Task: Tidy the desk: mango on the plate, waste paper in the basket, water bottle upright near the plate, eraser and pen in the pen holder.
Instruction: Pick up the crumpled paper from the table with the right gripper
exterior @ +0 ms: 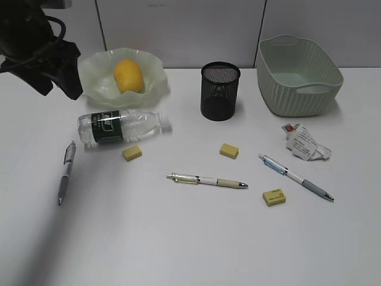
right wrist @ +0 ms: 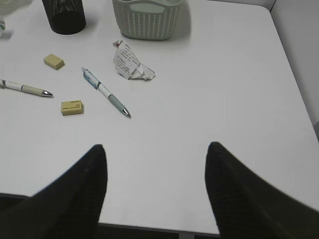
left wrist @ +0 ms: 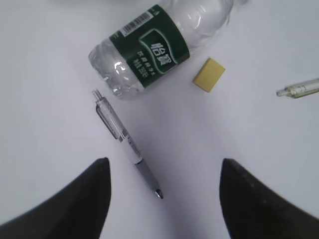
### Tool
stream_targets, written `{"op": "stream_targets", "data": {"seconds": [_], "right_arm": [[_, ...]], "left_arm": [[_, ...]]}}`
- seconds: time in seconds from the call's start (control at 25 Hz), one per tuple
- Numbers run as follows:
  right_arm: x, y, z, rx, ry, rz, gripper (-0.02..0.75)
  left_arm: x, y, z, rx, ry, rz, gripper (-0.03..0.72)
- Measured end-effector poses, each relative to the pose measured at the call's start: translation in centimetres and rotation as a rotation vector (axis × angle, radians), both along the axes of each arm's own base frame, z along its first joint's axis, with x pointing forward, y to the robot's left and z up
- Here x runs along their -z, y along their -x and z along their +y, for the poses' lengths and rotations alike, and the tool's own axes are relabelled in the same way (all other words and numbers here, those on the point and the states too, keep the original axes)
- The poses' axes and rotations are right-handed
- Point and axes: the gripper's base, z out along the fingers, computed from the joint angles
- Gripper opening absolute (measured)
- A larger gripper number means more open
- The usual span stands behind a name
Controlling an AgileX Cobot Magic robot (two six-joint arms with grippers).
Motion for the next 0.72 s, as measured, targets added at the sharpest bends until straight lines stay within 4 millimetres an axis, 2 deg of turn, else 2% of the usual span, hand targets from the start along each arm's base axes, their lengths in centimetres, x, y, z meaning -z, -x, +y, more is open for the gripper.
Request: {"op": "stream_targets", "data": {"seconds": [0.12,0.32,0.52,0.72], "right_arm": [[0.0,0.0,0.0,0.0,0.0,0.0,0.495],[0.0,0.0,0.0,0.0,0.0,-0.001,0.495],[0.0,0.0,0.0,0.0,0.0,-0.001,0.495],[0.0,0.0,0.0,0.0,0.0,0.0,0.495]], "left_arm": [[-0.4,1.1,0.2,-0.008,0.008,0.007,0.486],[0.7,4.1,0.9,-0.01,-0.005,0.072,0.461],[2.1,8.4,1.9,-0.017,-0.009,0.146,0.455],[2.9,12.9,2.8,-0.053,0.035,0.048,0.454]]}}
